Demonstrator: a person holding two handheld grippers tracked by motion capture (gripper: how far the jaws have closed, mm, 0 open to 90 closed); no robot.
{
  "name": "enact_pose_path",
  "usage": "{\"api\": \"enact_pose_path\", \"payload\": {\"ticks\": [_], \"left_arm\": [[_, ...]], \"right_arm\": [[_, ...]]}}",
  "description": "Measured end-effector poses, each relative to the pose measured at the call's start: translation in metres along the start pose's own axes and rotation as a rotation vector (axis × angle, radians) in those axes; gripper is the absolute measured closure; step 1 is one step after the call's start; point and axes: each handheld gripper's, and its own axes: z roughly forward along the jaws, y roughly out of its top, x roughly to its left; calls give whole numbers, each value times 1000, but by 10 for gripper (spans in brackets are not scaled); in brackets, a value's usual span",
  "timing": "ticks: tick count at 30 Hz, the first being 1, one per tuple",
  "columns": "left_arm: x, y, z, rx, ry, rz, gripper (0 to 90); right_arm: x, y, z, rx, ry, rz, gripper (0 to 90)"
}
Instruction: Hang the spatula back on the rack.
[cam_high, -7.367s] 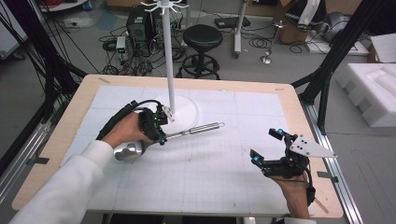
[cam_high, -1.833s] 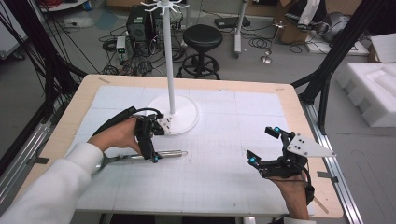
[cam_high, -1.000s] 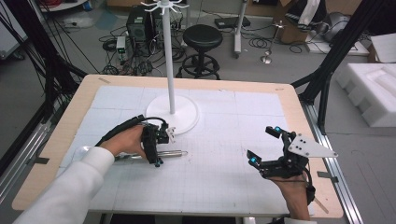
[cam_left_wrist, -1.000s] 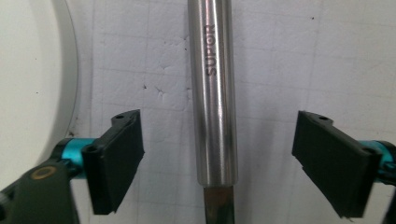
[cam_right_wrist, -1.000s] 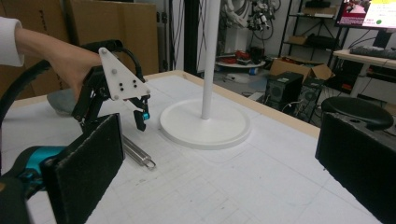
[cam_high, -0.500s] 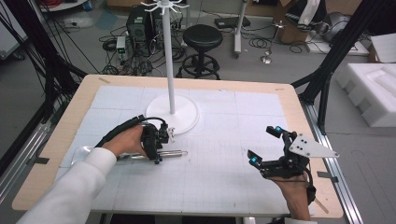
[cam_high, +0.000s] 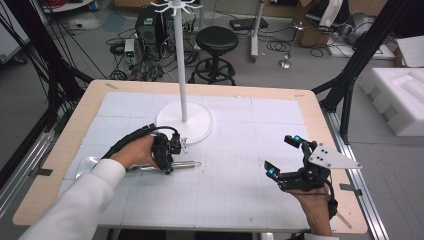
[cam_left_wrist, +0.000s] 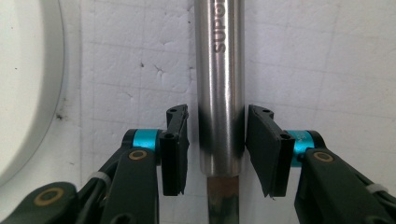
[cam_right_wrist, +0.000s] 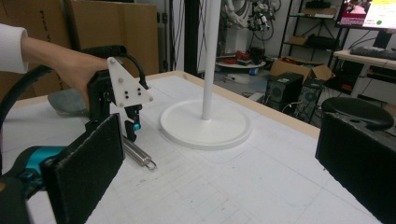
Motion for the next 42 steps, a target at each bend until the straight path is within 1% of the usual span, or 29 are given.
{"api": "enact_pose_path", "payload": {"ticks": [1,3,4,5,8,10,13,14,19,24,32,34,35,36,40,42], "left_arm": [[0,0,0,6,4,3,614],[0,0,0,2,0,-4,621],[0,0,0,-1,-6,-6,635],[0,0,0,2,-9,-7,675],[1,-1,0,1,-13,-26,683],[1,0,0,3,-19,-35,685],[0,0,-1,4,-28,-29,688],[0,0,-1,2,-33,-25,688],[-1,-2,-5,-12,-40,-20,690],[-1,-8,-17,-60,-41,-16,690],[-3,-18,-39,-131,-20,-24,691],[-3,-21,-46,-164,-14,-26,691],[-4,-22,-49,-184,-4,-33,691],[-4,-23,-52,-197,-5,-32,691],[-5,-26,-62,-240,10,-40,691],[-5,-28,-66,-256,10,-44,691]], "right_arm": [[0,0,0,0,0,1,4],[0,0,0,0,0,2,4],[0,0,0,0,0,1,4],[0,0,0,0,0,1,4],[0,0,0,0,-2,0,4],[-1,0,0,-5,-6,-10,4],[-1,-1,0,-1,-2,1,4],[-1,-1,0,-4,-5,-6,4],[-1,-1,0,0,-2,-1,4],[-1,-1,0,5,-2,7,4],[-1,-1,2,2,-2,-5,4],[0,-1,2,6,0,2,4],[-1,-1,2,5,-3,-5,4],[0,-2,2,13,1,5,4],[0,-2,3,15,0,3,4],[0,-2,3,14,0,-1,4]]}}
